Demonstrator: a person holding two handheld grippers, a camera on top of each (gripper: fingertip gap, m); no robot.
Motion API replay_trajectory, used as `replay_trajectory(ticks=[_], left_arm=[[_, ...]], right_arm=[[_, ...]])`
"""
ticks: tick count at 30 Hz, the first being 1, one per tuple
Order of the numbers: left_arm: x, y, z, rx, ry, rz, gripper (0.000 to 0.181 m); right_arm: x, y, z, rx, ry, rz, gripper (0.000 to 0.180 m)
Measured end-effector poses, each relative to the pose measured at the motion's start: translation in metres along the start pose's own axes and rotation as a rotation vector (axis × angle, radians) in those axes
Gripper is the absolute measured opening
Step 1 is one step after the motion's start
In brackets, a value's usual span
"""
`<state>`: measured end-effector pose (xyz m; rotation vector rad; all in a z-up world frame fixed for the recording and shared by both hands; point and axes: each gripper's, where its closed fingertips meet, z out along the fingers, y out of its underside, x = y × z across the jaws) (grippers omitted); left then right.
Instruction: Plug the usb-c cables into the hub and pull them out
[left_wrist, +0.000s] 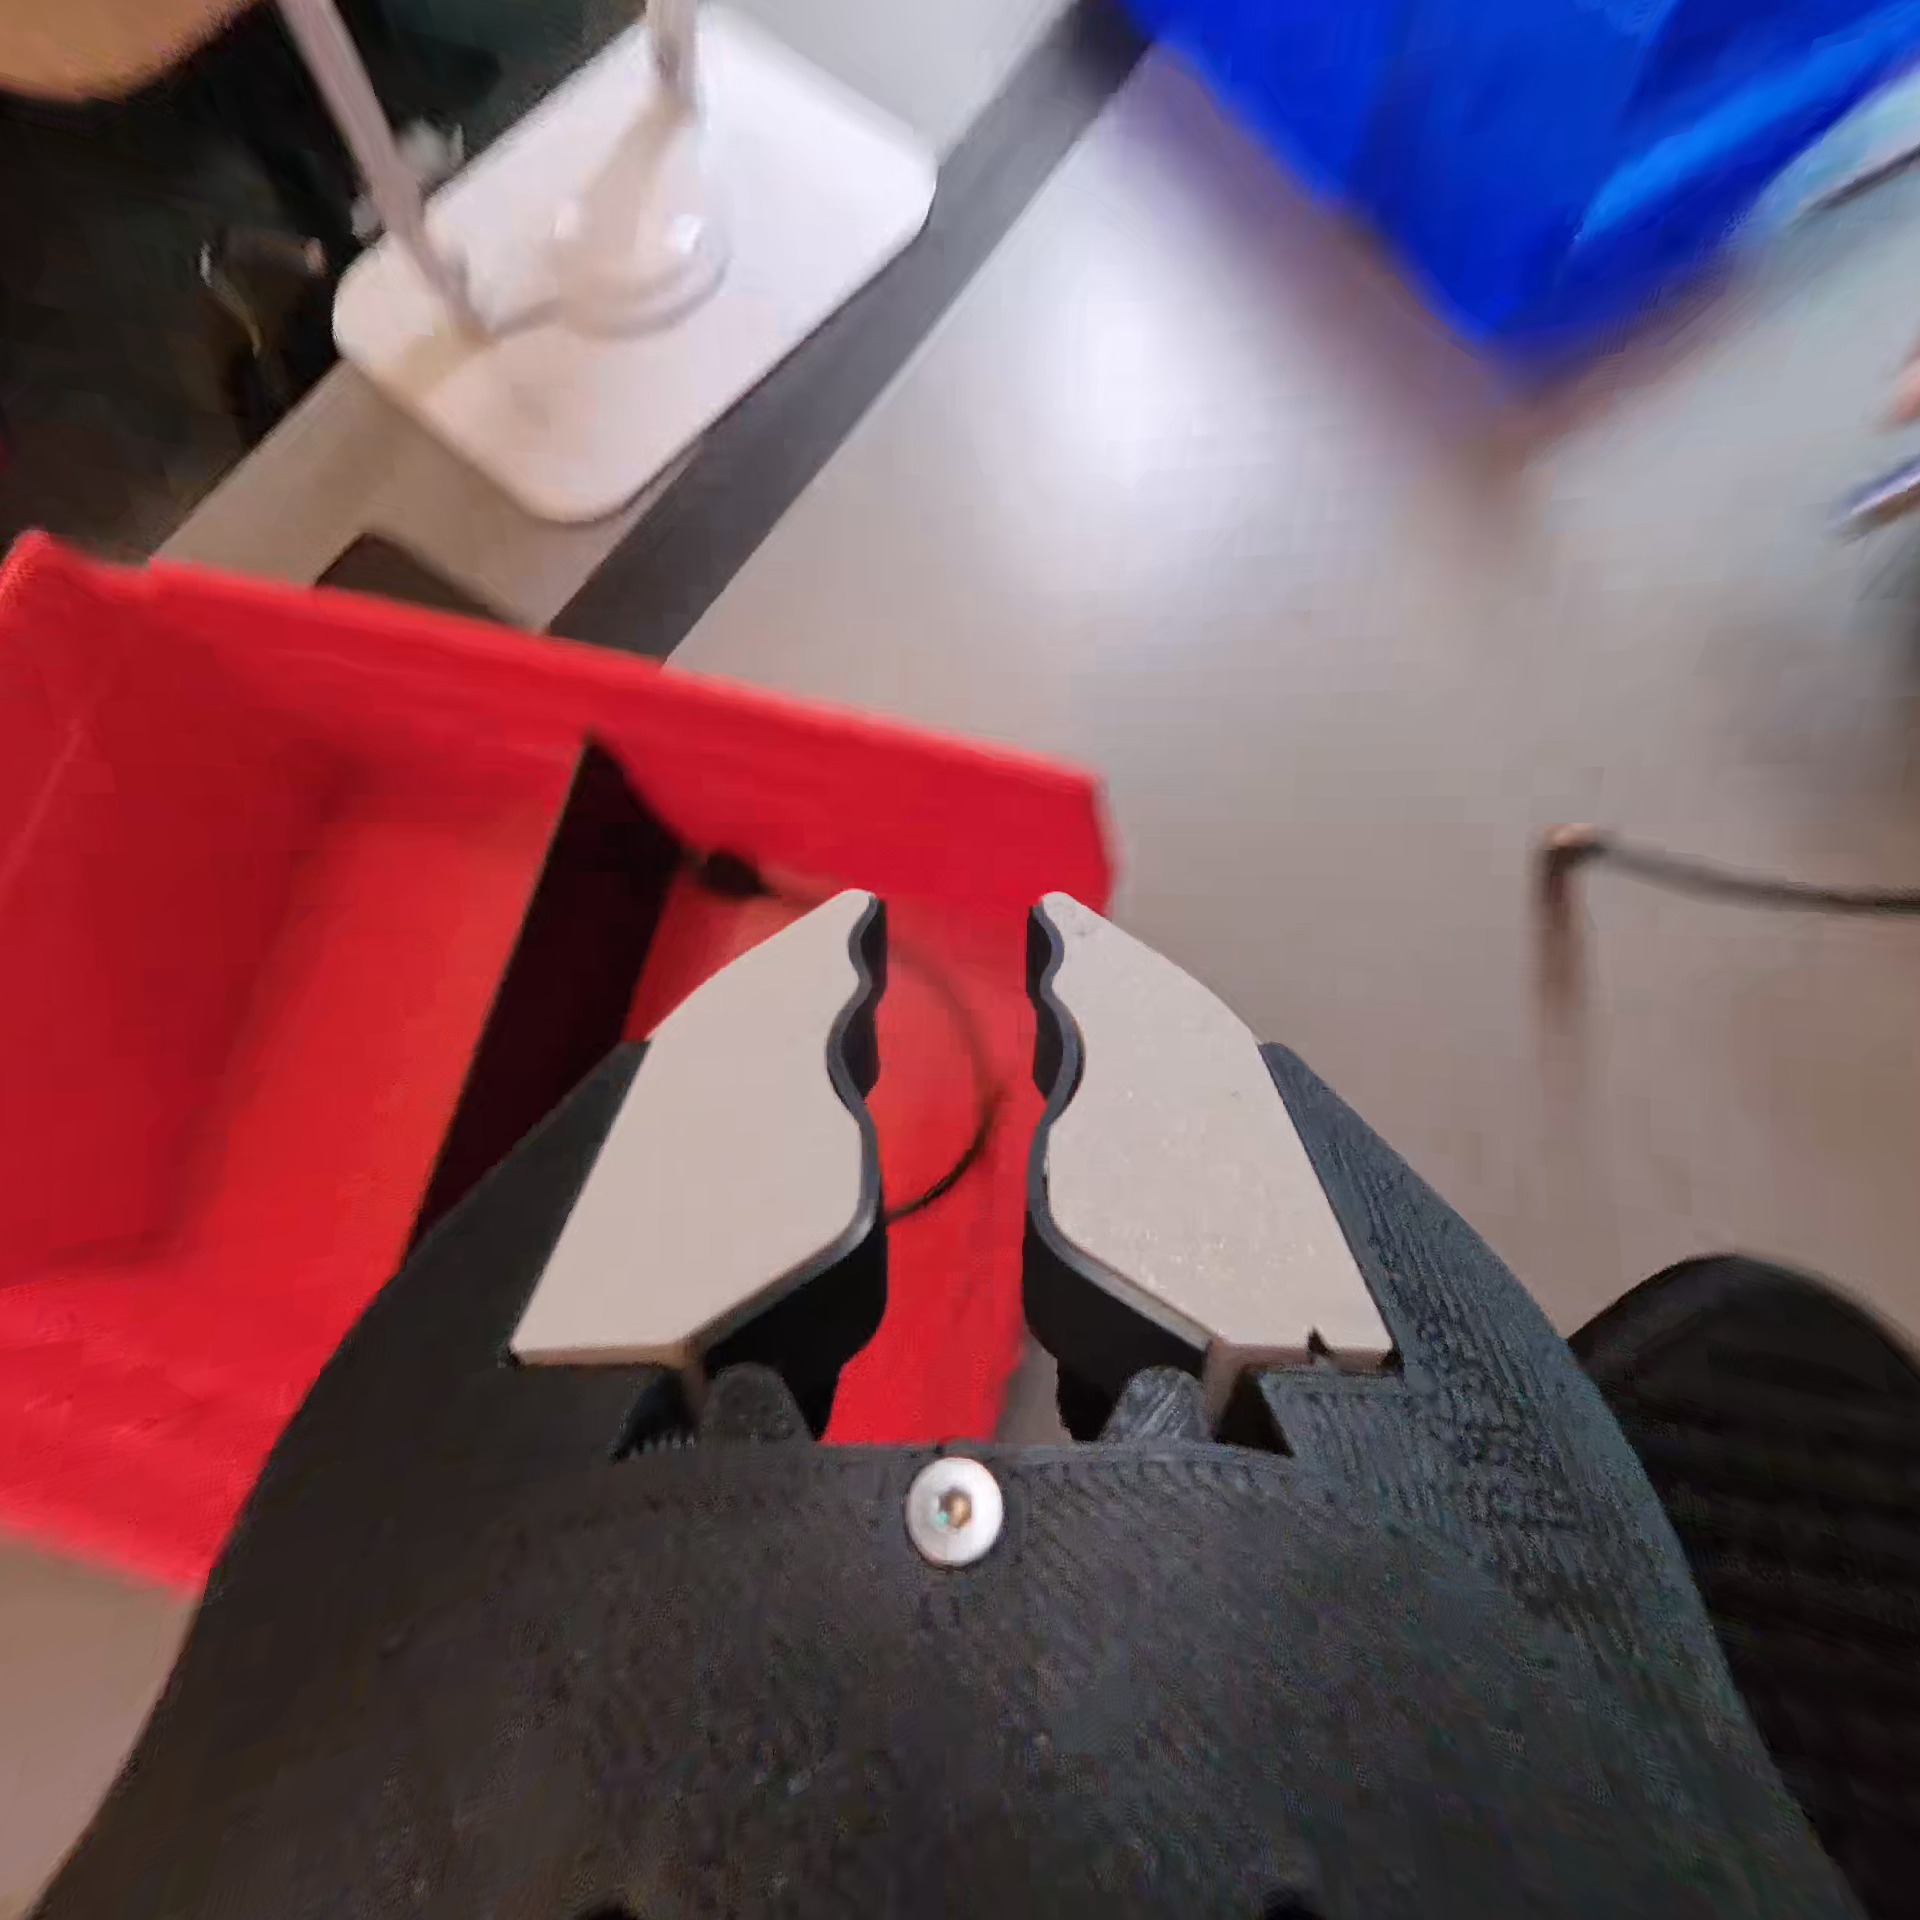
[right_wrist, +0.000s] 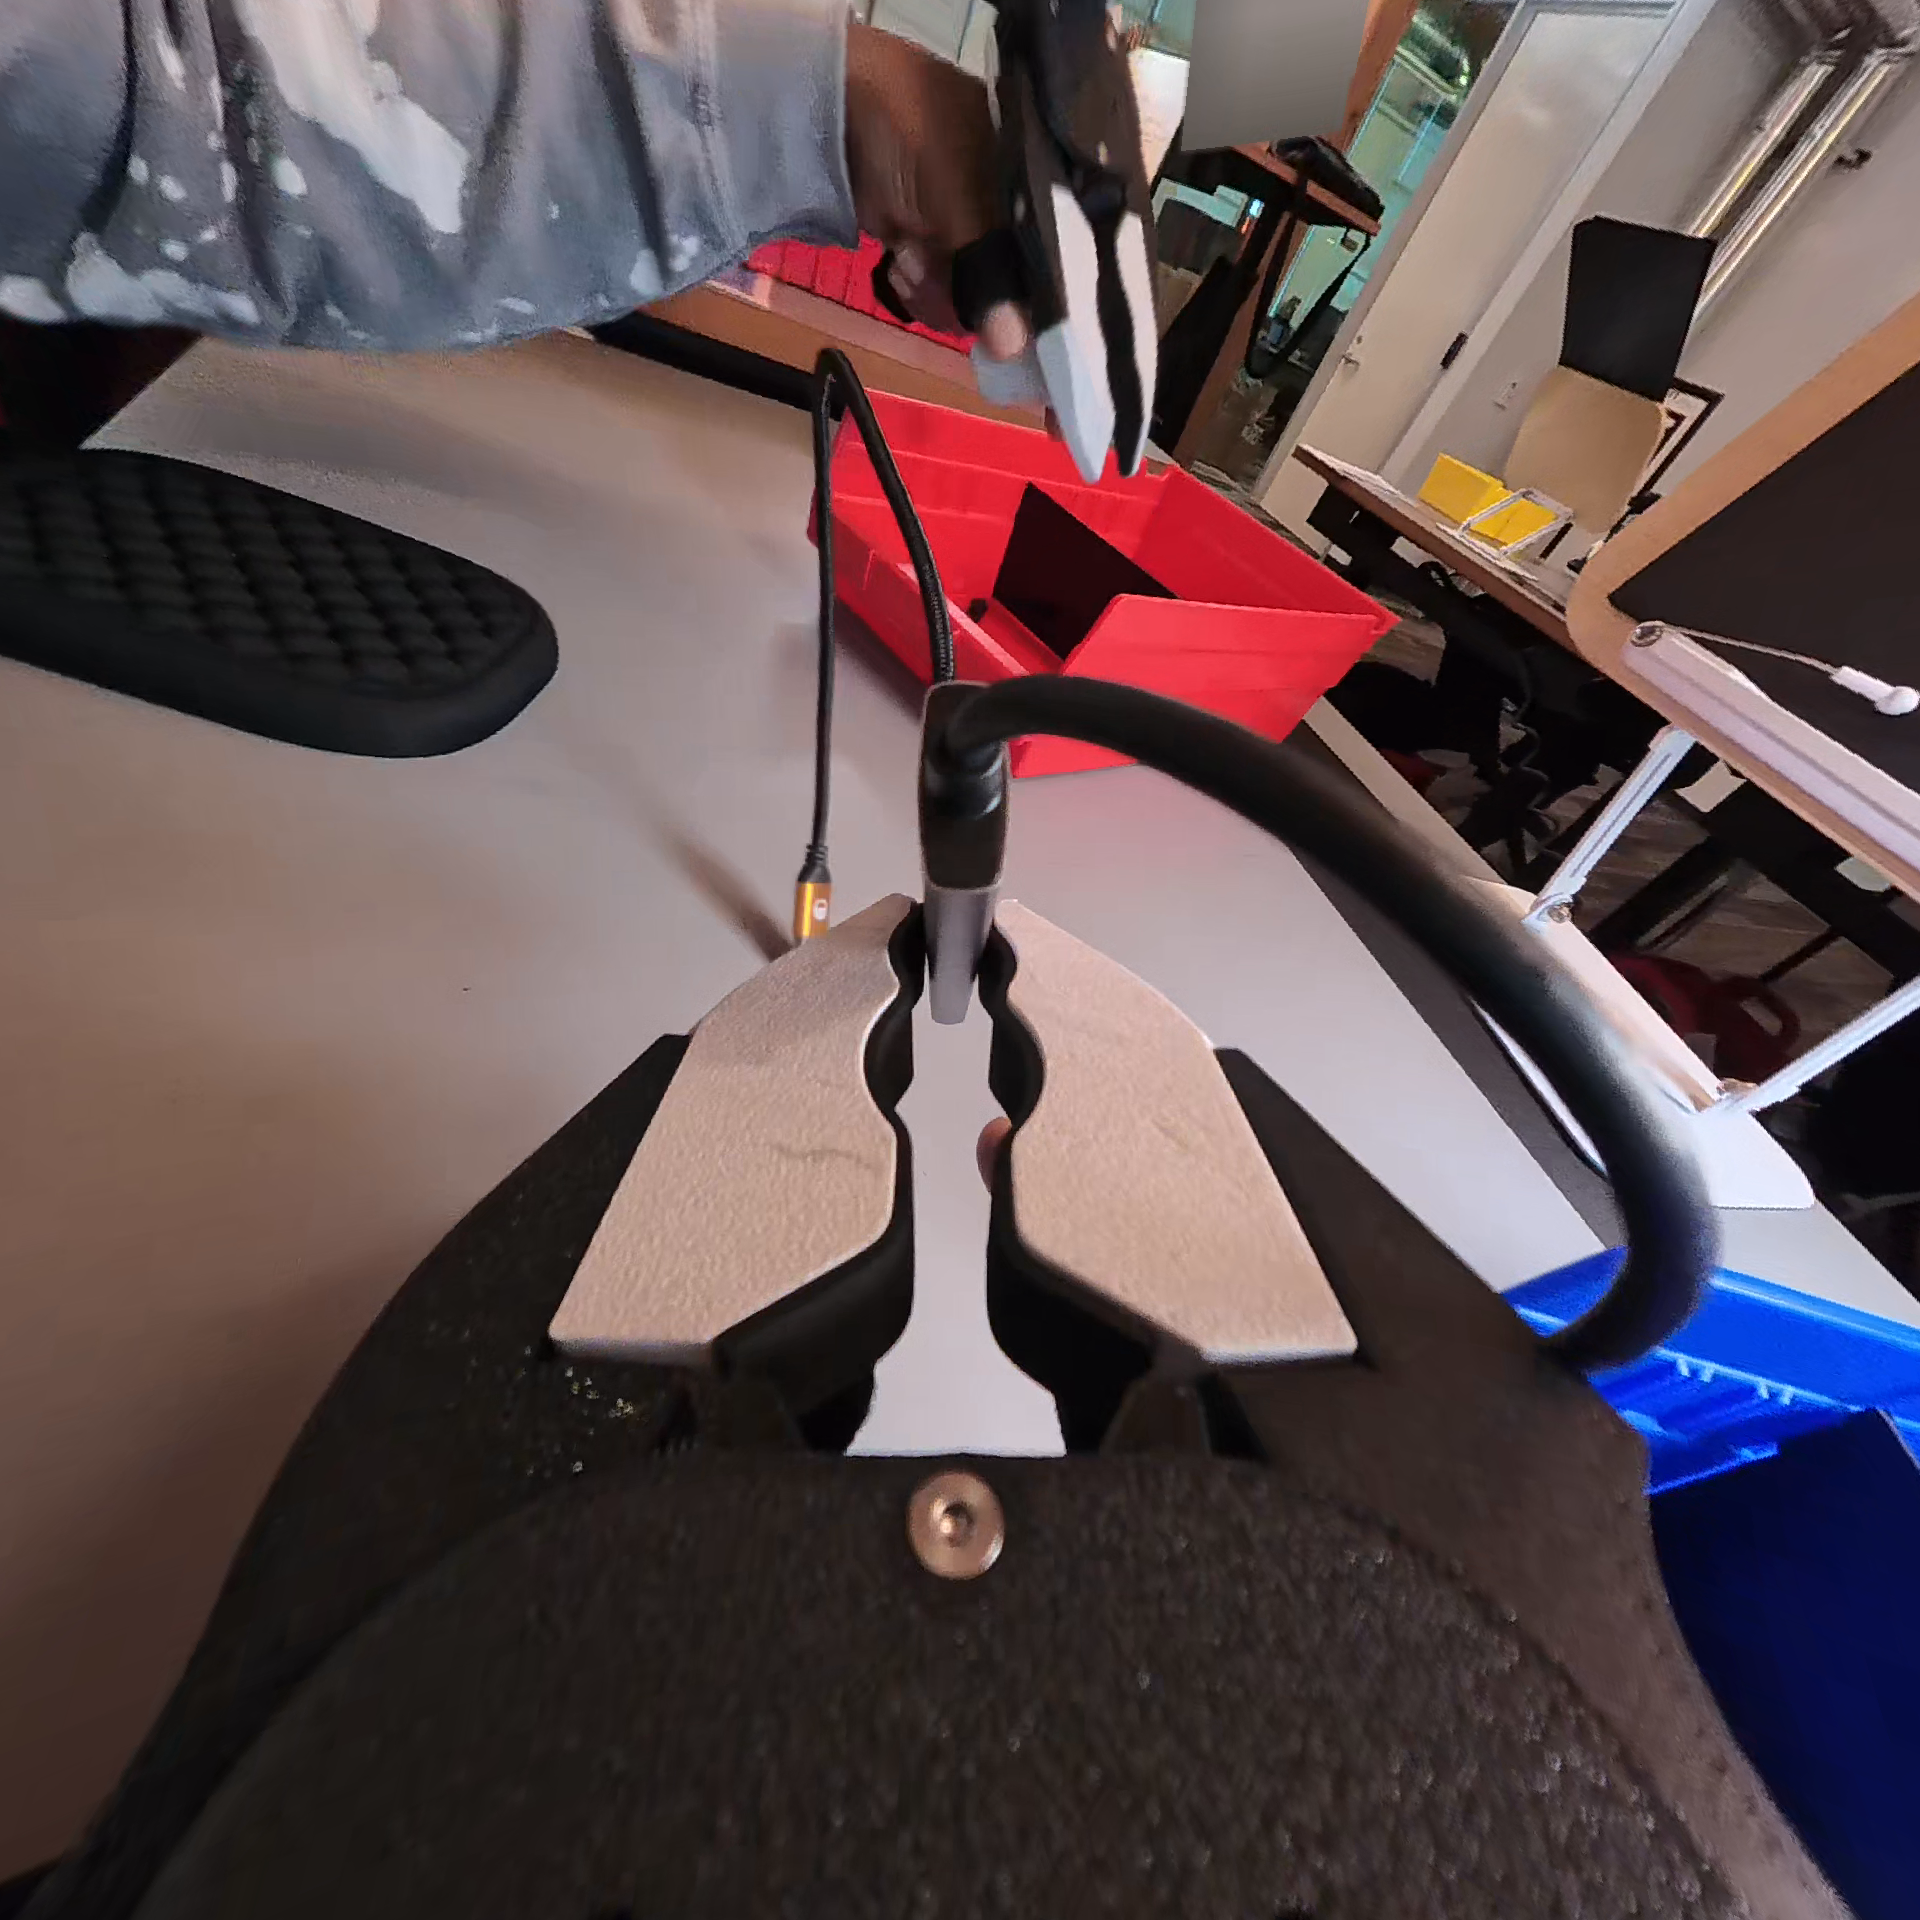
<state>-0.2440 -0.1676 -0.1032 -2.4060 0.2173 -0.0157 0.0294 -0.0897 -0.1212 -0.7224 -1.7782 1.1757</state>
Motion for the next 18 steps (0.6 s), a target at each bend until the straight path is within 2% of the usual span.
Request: replay_trajectory(ticks=[3, 7, 9, 13, 18], left_arm=[[-0.028, 0.042, 0.013, -0.253, -0.027, 0.087, 0.024], [-0.051, 0.102, 0.020, -0.640, -0.057, 0.327, 0.027], [-0.057, 0.122, 0.022, -0.769, -0.044, 0.431, 0.031], [-0.061, 0.140, 0.030, -0.881, -0.004, 0.568, 0.033], [-0.053, 0.148, 0.043, -0.890, 0.082, 0.605, 0.028]], right_arm=[[0.001, 0.001, 0.000, -0.005, 0.007, 0.001, 0.009], [0.002, 0.005, 0.000, -0.015, 0.015, 0.010, 0.009], [0.003, 0.007, 0.001, -0.019, 0.018, 0.016, 0.009], [0.005, 0.009, 0.001, -0.021, 0.020, 0.027, 0.009], [0.008, 0.011, 0.000, -0.018, 0.025, 0.045, 0.009]])
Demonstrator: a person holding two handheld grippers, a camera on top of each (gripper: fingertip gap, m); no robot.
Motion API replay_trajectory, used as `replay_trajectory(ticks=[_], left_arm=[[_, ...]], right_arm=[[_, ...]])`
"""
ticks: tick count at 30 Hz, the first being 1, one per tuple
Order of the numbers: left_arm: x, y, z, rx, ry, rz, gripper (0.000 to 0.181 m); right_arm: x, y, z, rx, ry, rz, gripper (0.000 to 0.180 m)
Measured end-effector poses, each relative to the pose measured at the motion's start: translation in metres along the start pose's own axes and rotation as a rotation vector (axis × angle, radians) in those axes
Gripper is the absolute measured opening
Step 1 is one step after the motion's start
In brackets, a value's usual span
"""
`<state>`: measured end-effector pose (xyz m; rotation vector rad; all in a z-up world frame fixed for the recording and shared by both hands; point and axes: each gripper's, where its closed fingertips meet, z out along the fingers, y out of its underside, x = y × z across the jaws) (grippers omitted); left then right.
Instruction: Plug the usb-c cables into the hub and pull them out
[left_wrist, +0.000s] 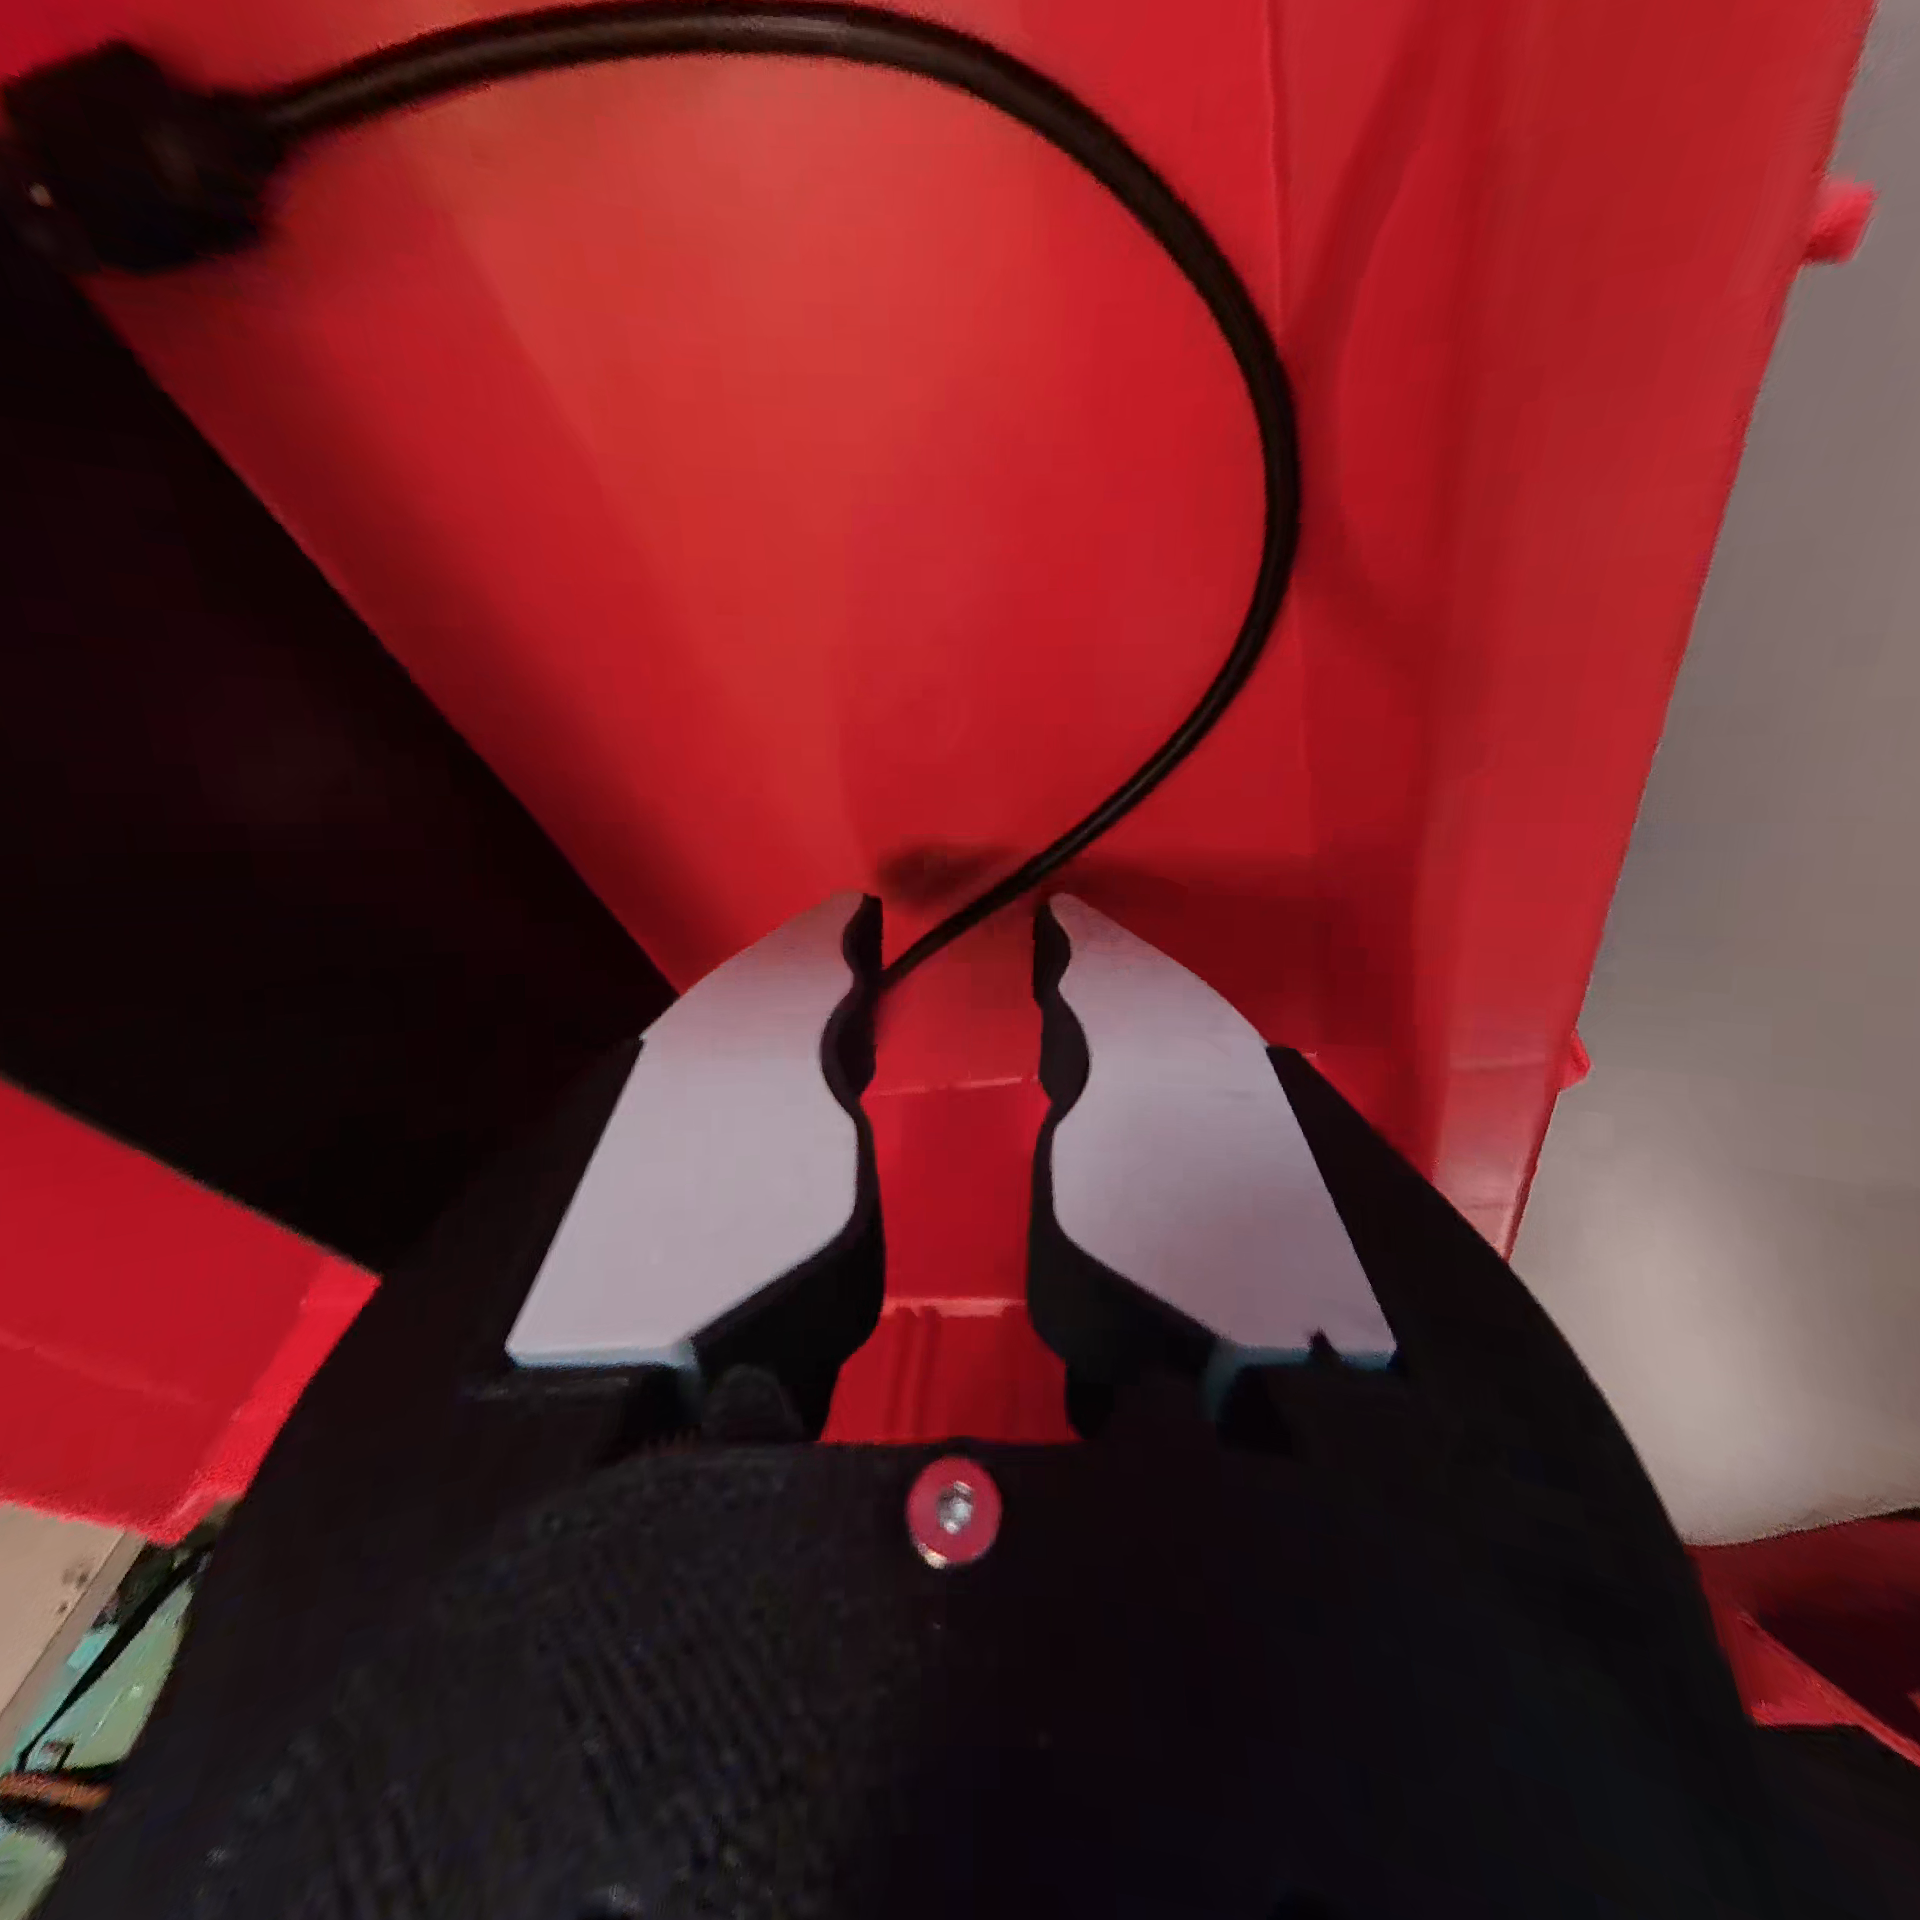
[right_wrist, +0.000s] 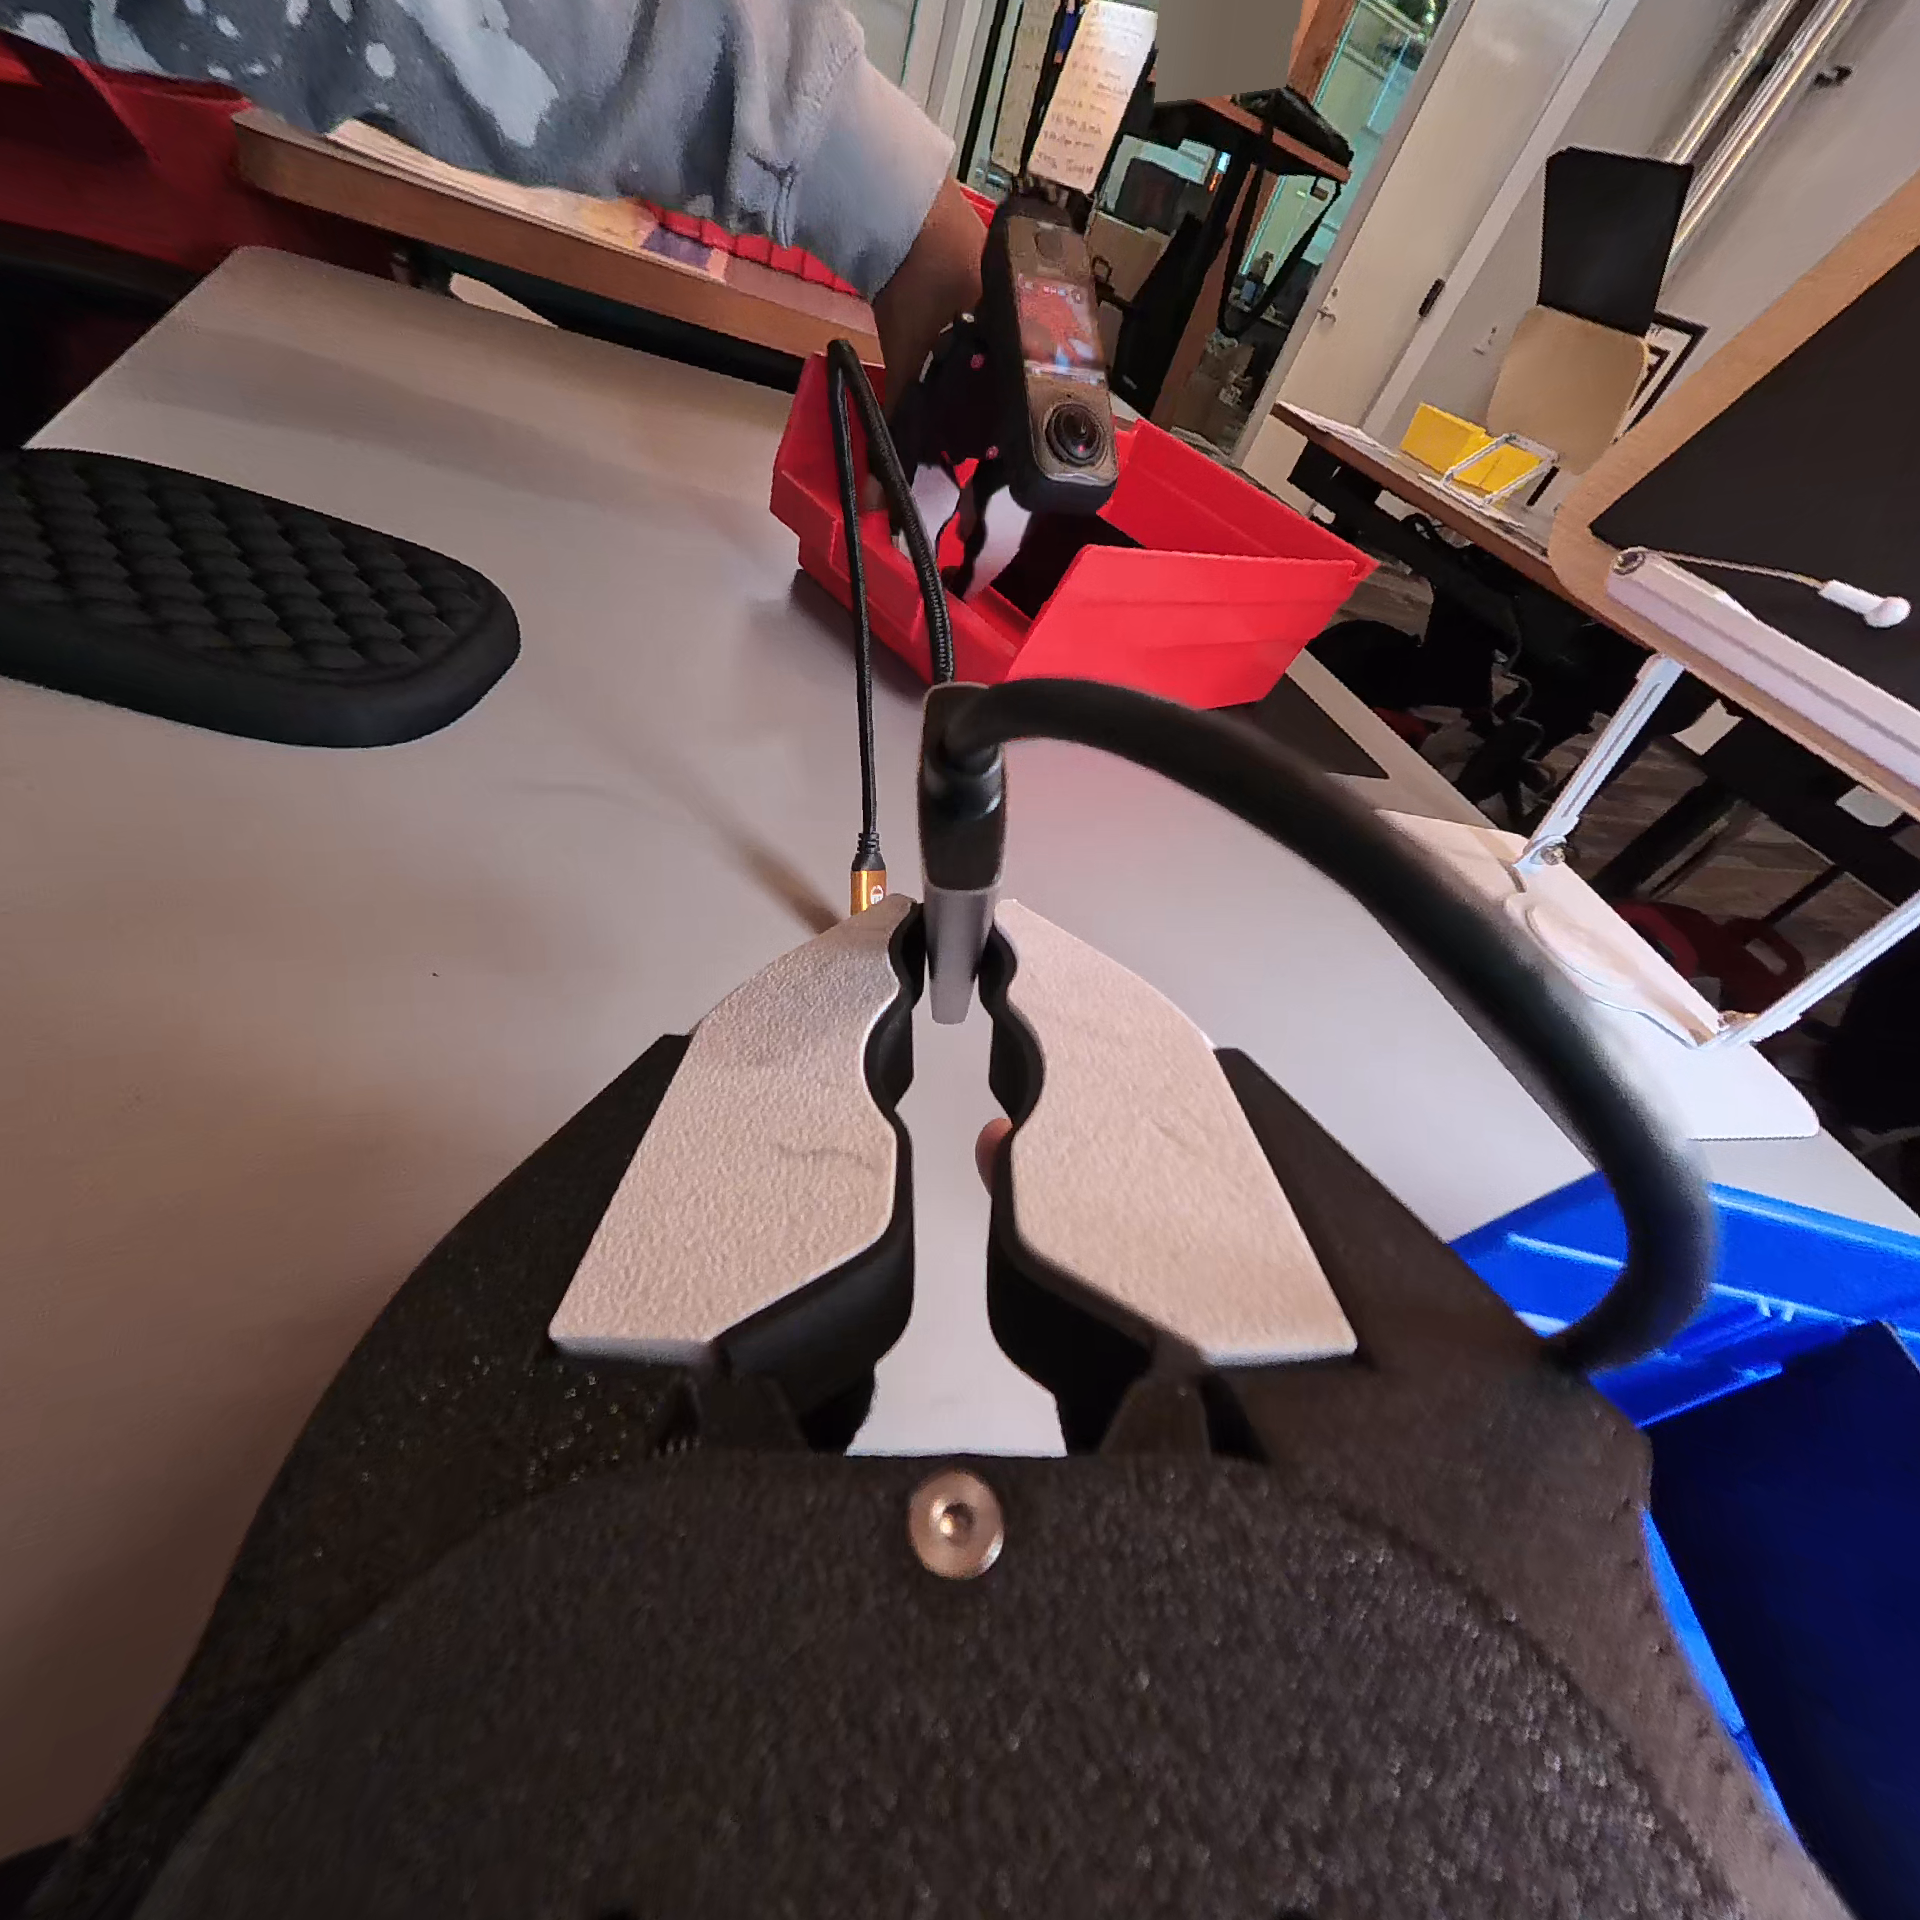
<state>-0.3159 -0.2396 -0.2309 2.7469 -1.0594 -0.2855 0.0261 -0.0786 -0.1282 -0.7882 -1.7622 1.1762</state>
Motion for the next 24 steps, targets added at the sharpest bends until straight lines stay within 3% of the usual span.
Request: replay_trajectory(ticks=[2, 6, 13, 20, 24], left_arm=[[0.002, -0.003, 0.000, 0.019, 0.015, -0.004, 0.014], [0.003, -0.002, -0.009, 0.060, 0.018, -0.062, 0.007], [-0.003, -0.008, -0.119, 0.381, -0.049, -0.225, 0.004], [0.049, -0.072, -0.234, 0.966, 0.044, -0.317, 0.004], [0.087, -0.119, -0.266, 1.360, 0.191, -0.429, 0.003]], right_arm=[[0.001, 0.001, -0.001, 0.001, 0.001, 0.006, 0.009], [0.004, -0.001, -0.003, 0.013, 0.010, 0.013, 0.009], [0.013, -0.011, -0.010, 0.068, 0.040, 0.046, 0.009], [0.031, -0.030, -0.029, 0.187, 0.109, 0.121, 0.009], [0.046, -0.036, -0.045, 0.250, 0.166, 0.177, 0.009]])
